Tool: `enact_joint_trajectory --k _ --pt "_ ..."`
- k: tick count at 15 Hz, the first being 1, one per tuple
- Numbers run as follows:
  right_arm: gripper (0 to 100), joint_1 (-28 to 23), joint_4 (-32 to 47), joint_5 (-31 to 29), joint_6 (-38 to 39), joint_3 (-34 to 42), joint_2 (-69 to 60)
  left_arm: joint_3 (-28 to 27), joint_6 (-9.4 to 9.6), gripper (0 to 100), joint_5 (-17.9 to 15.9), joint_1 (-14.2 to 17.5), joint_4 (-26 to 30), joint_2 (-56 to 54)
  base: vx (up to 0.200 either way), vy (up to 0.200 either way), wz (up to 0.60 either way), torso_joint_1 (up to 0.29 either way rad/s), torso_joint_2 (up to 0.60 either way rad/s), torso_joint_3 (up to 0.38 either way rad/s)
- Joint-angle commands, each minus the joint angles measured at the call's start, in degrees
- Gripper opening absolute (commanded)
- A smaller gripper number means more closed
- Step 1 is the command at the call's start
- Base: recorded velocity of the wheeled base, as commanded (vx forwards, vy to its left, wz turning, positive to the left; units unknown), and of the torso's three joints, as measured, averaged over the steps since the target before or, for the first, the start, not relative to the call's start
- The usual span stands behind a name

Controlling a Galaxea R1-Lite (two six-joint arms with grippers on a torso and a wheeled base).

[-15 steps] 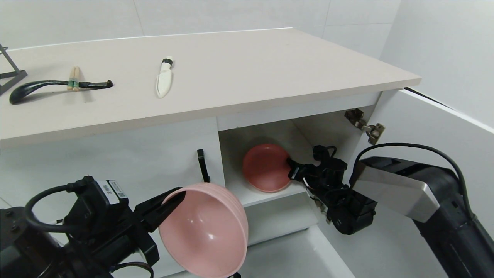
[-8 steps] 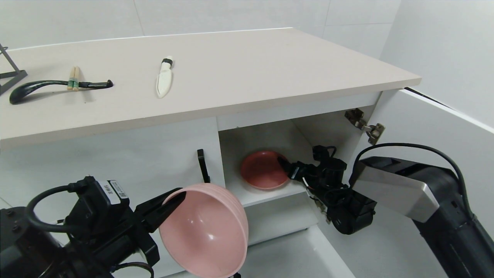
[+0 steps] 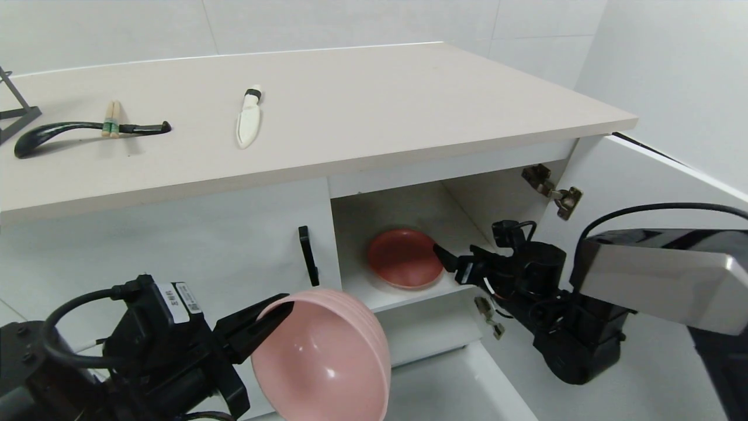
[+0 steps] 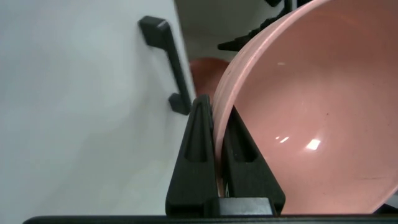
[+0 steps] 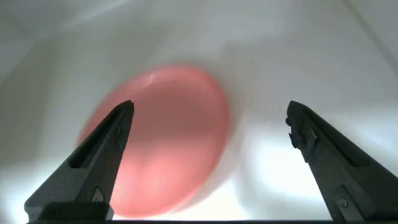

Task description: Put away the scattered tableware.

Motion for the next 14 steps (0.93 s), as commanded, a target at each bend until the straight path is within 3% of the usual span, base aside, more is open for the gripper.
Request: enact_joint_trajectory --k 1,3,6,7,10,14 --pt "100 4.94 -0.5 -3.13 -1.4 15.0 -15.91 -1.1 0.08 0 0.47 -3.39 0.05 0.82 0.0 0.0 0.0 0.0 0.0 0.0" --pt "100 6.96 -0.5 -4.54 -2.1 18.86 -20.65 -4.0 0.25 0 2.4 -5.32 0.05 2.14 0.0 0.0 0.0 0.0 0.0 0.0" --pt "100 8.63 -0.5 -6.47 -9.57 24.31 -26.98 -10.42 0.08 0 11.1 -12.18 0.05 5.74 0.0 0.0 0.0 0.0 0.0 0.0" --pt "100 8.72 -0.5 -6.47 -10.8 26.07 -29.09 -12.09 -0.01 0 12.6 -13.67 0.05 6.71 0.0 0.0 0.0 0.0 0.0 0.0" --pt "100 8.89 -0.5 -6.47 -14.41 30.11 -33.48 -16.13 0.34 0 15.15 -14.46 0.05 11.19 0.0 0.0 0.0 0.0 0.0 0.0" --pt "100 8.81 -0.5 -6.47 -16.16 33.1 -34.45 -23.16 0.69 0 22.26 -16.66 0.05 17.87 0.0 0.0 0.0 0.0 0.0 0.0"
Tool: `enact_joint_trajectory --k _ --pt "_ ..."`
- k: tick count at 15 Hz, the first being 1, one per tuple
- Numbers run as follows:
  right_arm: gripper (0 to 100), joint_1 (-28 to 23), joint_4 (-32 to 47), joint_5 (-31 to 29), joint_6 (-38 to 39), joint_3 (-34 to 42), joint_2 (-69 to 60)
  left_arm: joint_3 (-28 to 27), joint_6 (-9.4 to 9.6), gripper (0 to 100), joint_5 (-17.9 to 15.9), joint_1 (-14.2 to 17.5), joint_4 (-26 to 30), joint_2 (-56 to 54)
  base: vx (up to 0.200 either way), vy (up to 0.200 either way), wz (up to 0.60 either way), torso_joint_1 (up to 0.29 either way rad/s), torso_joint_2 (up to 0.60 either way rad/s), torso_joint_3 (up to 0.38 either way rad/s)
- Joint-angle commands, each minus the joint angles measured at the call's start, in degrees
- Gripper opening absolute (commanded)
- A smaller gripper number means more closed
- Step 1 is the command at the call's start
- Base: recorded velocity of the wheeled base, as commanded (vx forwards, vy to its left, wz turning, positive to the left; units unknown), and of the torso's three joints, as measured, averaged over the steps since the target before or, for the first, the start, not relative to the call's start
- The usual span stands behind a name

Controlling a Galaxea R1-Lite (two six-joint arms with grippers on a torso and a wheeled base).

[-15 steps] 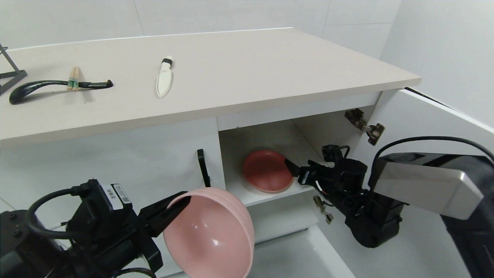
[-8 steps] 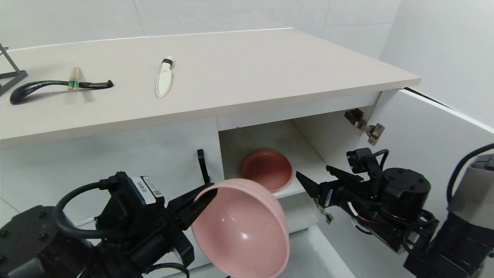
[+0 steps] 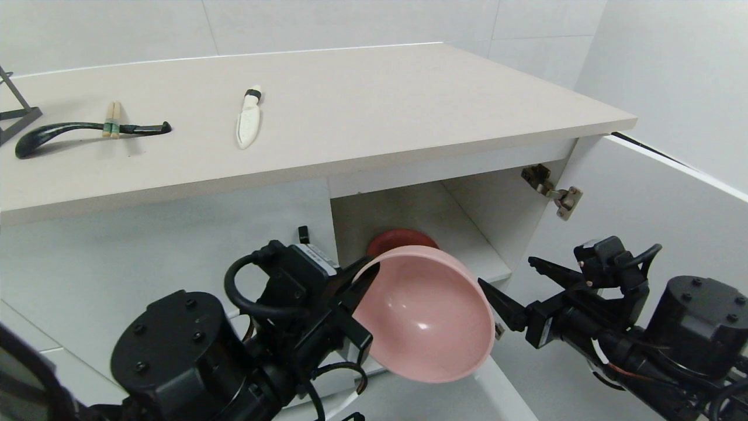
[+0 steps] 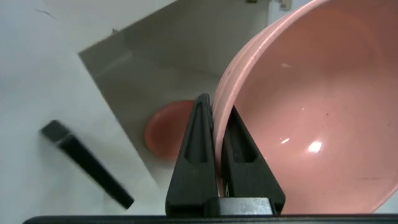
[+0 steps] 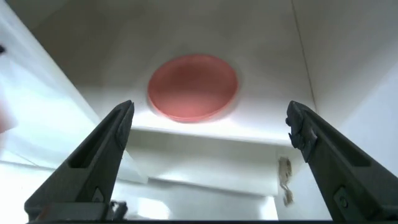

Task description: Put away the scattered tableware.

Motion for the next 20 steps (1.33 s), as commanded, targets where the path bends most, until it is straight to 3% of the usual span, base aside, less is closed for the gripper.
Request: enact_joint_trajectory --k 1,2,4,6,9,10,14,16,20 --pt "100 -0.07 -0.08 0.05 -0.11 0.0 -1.76 -4.0 0.89 0 2.69 -0.97 0.16 4.08 0.0 0.0 0.0 0.0 0.0 0.0" --pt "100 -0.25 -0.08 0.05 -1.43 -0.35 -2.2 -4.87 1.94 0 5.06 -0.97 0.16 4.87 0.0 0.0 0.0 0.0 0.0 0.0" --pt "100 -1.39 -0.08 0.05 -7.14 0.36 -2.55 -5.23 2.29 0 9.99 -0.97 0.16 6.98 0.0 0.0 0.0 0.0 0.0 0.0" --pt "100 -2.97 -0.08 0.05 -7.67 0.18 -2.64 -6.37 3.26 0 13.59 -1.05 -0.28 9.62 0.0 0.0 0.0 0.0 0.0 0.0" --pt "100 -3.59 -0.08 0.05 -7.67 -0.17 -4.4 -8.83 3.79 0 15.88 -1.49 -2.39 14.1 0.0 0.0 0.0 0.0 0.0 0.0" --pt "100 -3.59 -0.08 0.05 -7.76 -0.61 -5.72 -10.76 4.84 0 17.81 -1.41 -2.39 16.56 0.0 0.0 0.0 0.0 0.0 0.0" --pt "100 -1.3 -0.08 0.14 -7.67 -0.79 -6.95 -15.77 4.14 0 20.88 -2.11 -2.39 20.08 0.0 0.0 0.0 0.0 0.0 0.0" --pt "100 0.19 -0.08 0.14 -7.67 -0.35 -7.91 -20.61 1.94 0 24.22 -2.02 -2.39 21.48 0.0 0.0 0.0 0.0 0.0 0.0" --pt "100 0.72 -0.08 0.05 -7.49 -0.96 -6.07 -23.07 0.89 0 24.58 -2.2 -2.39 22.19 0.0 0.0 0.0 0.0 0.0 0.0"
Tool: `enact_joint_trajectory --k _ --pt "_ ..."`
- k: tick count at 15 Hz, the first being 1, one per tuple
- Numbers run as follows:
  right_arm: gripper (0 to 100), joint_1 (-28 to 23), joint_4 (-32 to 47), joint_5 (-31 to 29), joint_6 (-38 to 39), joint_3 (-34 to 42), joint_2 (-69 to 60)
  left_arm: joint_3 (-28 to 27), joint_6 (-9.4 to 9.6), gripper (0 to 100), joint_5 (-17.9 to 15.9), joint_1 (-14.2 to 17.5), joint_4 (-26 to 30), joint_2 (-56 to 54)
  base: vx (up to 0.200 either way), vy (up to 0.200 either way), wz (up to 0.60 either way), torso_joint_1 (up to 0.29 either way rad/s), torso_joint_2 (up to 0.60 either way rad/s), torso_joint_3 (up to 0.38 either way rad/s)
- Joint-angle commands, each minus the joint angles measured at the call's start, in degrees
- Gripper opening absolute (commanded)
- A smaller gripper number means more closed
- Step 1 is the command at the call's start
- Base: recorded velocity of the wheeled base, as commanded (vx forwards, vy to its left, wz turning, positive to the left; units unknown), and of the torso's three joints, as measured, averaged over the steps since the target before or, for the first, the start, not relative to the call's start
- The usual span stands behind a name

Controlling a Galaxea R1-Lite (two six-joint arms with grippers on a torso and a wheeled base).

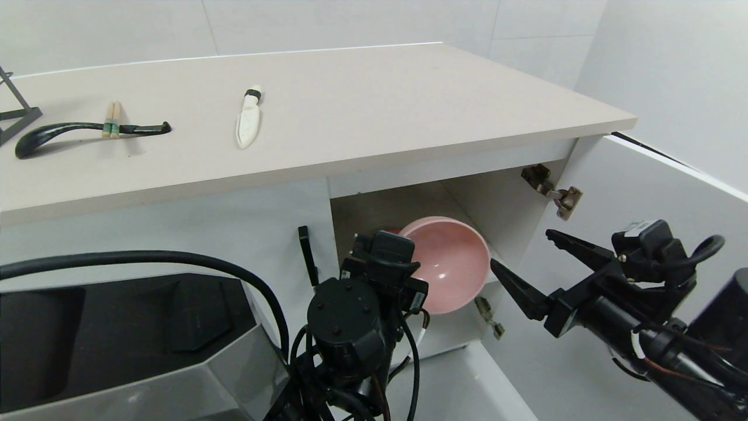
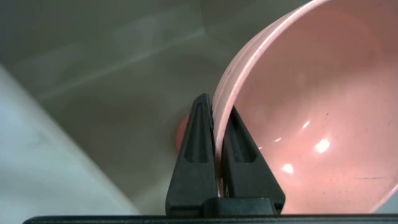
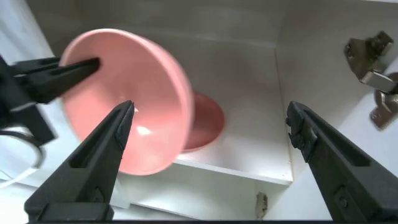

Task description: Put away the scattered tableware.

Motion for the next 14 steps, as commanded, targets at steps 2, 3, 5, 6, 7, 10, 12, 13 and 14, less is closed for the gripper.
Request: enact_joint_trajectory --k 2,3,5,6,7,10,12,13,14 --pt "100 -3.41 -0.06 -0.03 0.35 -1.89 6.01 -1.52 -1.0 0 0.0 -0.67 -0.06 0.35 0.0 0.0 0.0 0.0 0.0 0.0" --pt "100 -4.11 -0.06 -0.03 0.53 -3.12 7.77 -2.4 -1.18 0 -0.18 -0.75 -0.06 0.35 0.0 0.0 0.0 0.0 0.0 0.0" --pt "100 -4.2 -0.06 -0.03 0.62 -4.61 8.82 -4.25 -0.91 0 -0.88 -0.49 -0.06 0.44 0.0 0.0 0.0 0.0 0.0 0.0" --pt "100 -4.2 -0.06 -0.12 0.62 -4.88 9.26 -4.95 -1.35 0 -0.97 -0.4 -0.06 0.44 0.0 0.0 0.0 0.0 0.0 0.0" --pt "100 -4.2 -0.06 -0.12 0.62 -5.05 9.52 -5.74 -1.44 0 -1.32 -0.32 -0.06 0.44 0.0 0.0 0.0 0.0 0.0 0.0" --pt "100 -4.9 -0.06 -0.12 4.31 -6.63 9.52 -6.71 -1.62 0 -1.49 -0.84 -0.06 0.88 0.0 0.0 0.0 0.0 0.0 0.0" --pt "100 -6.57 -0.06 -0.12 4.84 -7.6 9.7 -6.8 -1.7 0 -1.49 -1.02 -0.06 0.88 0.0 0.0 0.0 0.0 0.0 0.0" --pt "100 -6.57 -0.06 -0.12 4.84 -7.6 9.7 -6.8 -1.7 0 -1.41 -1.02 -0.06 0.88 0.0 0.0 0.0 0.0 0.0 0.0" --pt "100 -6.31 -0.06 -0.12 4.84 -7.69 9.52 -6.8 -2.41 0 -1.49 -1.11 -0.06 0.88 0.0 0.0 0.0 0.0 0.0 0.0"
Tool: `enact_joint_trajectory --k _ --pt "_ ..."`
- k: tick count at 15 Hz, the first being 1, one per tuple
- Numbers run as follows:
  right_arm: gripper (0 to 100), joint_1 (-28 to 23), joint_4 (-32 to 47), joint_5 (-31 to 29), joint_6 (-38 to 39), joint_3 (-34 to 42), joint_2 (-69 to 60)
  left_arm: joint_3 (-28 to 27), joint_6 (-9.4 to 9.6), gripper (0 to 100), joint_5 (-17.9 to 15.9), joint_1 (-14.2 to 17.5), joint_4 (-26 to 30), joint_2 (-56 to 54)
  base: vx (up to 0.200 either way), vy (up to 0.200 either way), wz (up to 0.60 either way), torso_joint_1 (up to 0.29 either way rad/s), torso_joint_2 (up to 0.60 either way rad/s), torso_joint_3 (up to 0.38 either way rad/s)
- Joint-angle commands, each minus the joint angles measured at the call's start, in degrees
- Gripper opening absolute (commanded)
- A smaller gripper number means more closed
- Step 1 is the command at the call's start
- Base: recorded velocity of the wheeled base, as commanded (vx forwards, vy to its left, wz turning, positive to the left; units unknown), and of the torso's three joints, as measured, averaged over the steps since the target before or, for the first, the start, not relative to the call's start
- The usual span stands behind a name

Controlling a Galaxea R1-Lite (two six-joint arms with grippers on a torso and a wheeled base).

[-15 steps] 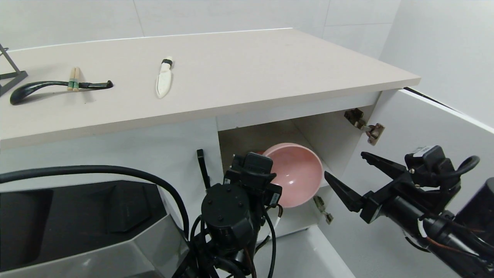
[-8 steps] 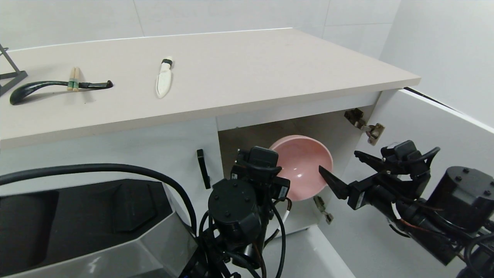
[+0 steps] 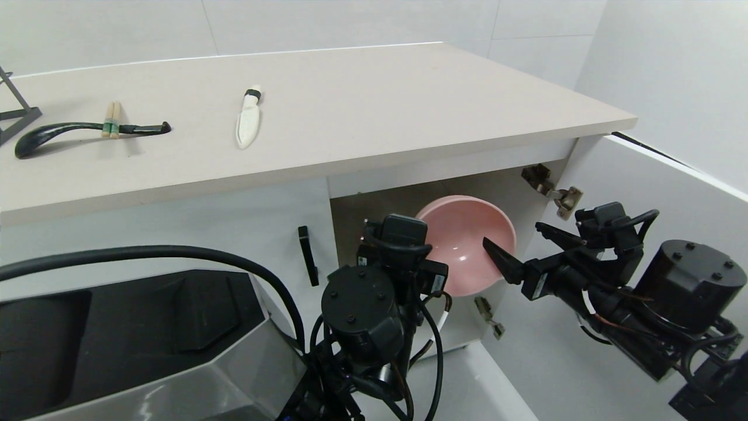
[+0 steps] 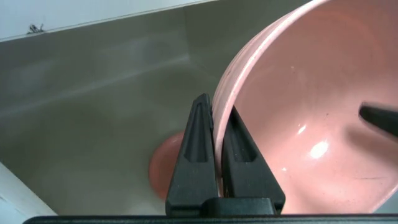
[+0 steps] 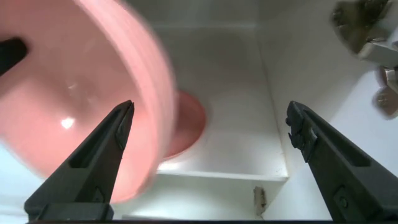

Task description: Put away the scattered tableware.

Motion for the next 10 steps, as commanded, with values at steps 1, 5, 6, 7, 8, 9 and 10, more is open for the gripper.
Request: enact_joint_trajectory --k 1,5,6,7,8,9,10 --pt "100 0.14 -0.06 0.0 -0.01 -0.1 0.1 -0.04 -0.49 0 -0.02 -0.35 -0.06 -0.21 0.0 0.0 0.0 0.0 0.0 0.0" --pt "0 3.13 -0.06 0.0 -0.01 0.42 0.01 -0.31 -0.49 0 -0.02 -0.87 -0.06 -0.21 0.0 0.0 0.0 0.0 0.0 0.0" --pt "0 4.28 -0.06 0.0 -0.01 0.51 0.01 -0.31 -0.58 0 -0.02 -0.87 -0.06 -0.3 0.0 0.0 0.0 0.0 0.0 0.0" --pt "0 4.89 -0.06 0.0 -0.01 0.6 0.01 -0.31 -0.58 0 -0.02 -0.87 -0.06 -0.3 0.0 0.0 0.0 0.0 0.0 0.0" --pt "0 5.59 -0.06 0.0 -0.01 0.95 -0.16 -0.31 -0.58 0 -0.02 -0.87 -0.06 -0.3 0.0 0.0 0.0 0.0 0.0 0.0" --pt "0 5.77 -0.06 0.0 -0.01 0.86 -0.25 -0.22 -0.58 0 -0.02 -0.87 -0.06 -0.21 0.0 0.0 0.0 0.0 0.0 0.0" --pt "0 5.77 -0.06 0.0 -0.01 0.86 -0.25 -0.22 -0.58 0 -0.02 -0.87 -0.06 -0.21 0.0 0.0 0.0 0.0 0.0 0.0"
